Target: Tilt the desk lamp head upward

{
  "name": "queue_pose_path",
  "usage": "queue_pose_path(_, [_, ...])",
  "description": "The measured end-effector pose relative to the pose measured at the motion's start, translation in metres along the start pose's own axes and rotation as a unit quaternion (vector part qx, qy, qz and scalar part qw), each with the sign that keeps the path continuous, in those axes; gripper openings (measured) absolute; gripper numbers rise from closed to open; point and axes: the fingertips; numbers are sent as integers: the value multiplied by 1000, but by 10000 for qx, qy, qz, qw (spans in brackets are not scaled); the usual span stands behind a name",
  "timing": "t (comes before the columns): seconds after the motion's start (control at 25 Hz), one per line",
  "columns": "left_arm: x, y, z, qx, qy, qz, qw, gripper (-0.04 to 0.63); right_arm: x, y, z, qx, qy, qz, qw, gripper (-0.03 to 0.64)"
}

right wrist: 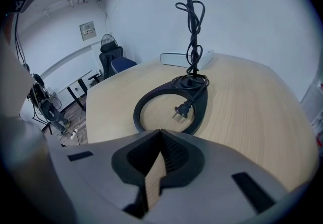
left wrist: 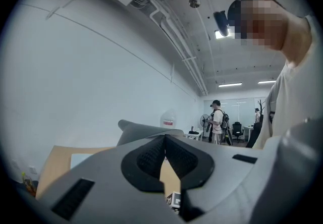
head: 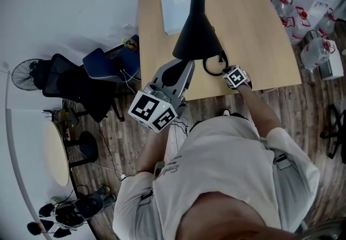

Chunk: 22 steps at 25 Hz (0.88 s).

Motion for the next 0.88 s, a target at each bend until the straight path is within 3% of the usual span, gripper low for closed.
queue_pose_path(0.12, [0,-3,12,102,-52,-94,9999,15,0,0,0,-44,-25,-20,10000,-5])
queue_pose_path(0.4, [3,-8,44,275,290,-85,9992,15,-2,1,-4,-288,-163,-58,9994,-5])
queue_pose_path(0.88, [-1,-13,72,409,501,-70,9979,15,-9,1,4,-331,-331,-115,9988,-5])
Point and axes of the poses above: the fingertips, and each gripper's own axes: y forward along the fingers, x to its right, z out of its top, and after that the axes turned 15 degrees about -x, right-handed
